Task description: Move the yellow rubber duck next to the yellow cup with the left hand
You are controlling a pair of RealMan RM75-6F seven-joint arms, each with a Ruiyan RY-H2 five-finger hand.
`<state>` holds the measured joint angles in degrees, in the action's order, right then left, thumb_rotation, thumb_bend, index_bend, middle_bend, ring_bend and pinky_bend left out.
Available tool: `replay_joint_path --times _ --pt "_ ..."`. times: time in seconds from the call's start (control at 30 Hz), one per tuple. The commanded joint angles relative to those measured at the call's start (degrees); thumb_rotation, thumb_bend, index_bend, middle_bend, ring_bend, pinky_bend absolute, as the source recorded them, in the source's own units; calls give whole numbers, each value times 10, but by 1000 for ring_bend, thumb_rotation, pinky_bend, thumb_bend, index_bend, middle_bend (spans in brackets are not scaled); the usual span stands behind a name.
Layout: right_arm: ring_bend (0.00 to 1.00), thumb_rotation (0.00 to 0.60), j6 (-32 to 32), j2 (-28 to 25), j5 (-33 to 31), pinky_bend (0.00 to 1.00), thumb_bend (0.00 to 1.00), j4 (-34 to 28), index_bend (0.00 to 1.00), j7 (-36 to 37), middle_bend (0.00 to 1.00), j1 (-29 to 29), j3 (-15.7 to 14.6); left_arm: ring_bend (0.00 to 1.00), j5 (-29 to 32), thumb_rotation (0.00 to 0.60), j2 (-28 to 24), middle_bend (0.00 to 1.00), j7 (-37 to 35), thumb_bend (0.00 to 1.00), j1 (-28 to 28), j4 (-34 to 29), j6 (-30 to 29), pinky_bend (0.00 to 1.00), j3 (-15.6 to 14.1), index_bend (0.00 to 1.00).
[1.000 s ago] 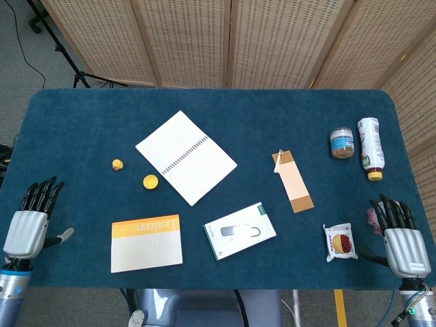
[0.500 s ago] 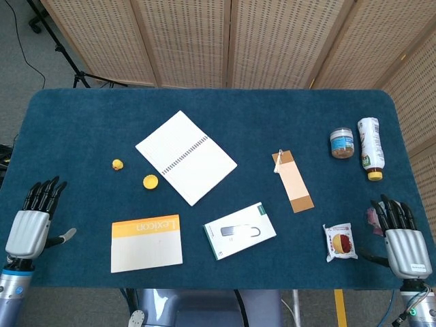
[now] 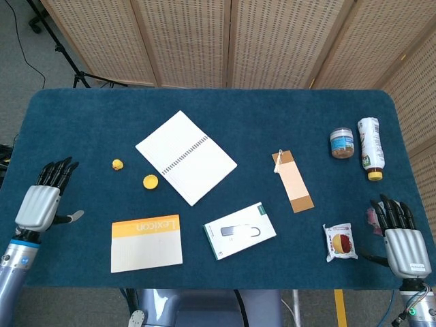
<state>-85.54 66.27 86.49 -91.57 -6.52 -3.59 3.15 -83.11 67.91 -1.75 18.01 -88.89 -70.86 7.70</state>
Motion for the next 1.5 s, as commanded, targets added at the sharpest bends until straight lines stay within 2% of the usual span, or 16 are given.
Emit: replay_joint_path --times 0.03,0.3,0.53,0.67,0.87,1.0,1.2,1.5 --pt "0 600 -2 0 0 0 0 0 0 1 0 1 1 0 63 600 -27 0 10 0 57 -7 95 0 23 30" --pt "0 600 -2 0 -1 0 0 2 0 4 0 0 2 0 133 600 -39 0 57 0 107 -12 170 0 39 156" --pt "0 600 -5 -1 2 0 0 3 0 9 0 1 2 0 171 600 -34 0 96 20 130 -13 187 0 39 243" --pt "0 600 -7 -1 2 0 0 4 0 12 0 2 2 0 190 600 -29 0 121 83 141 -9 195 0 34 283" --pt "0 600 -8 -1 4 0 0 4 0 13 0 2 2 0 227 600 -13 0 157 160 157 12 208 0 27 285" --pt "0 600 -8 -1 3 0 0 5 0 14 0 2 2 0 261 600 11 0 186 259 175 49 219 0 23 285" --pt "0 600 -6 0 2 0 0 6 0 14 0 1 3 0 289 600 48 0 211 353 190 101 217 0 22 285" --pt "0 600 -4 -1 -3 0 0 8 0 20 0 0 6 0 322 600 116 0 218 355 221 205 255 0 22 285"
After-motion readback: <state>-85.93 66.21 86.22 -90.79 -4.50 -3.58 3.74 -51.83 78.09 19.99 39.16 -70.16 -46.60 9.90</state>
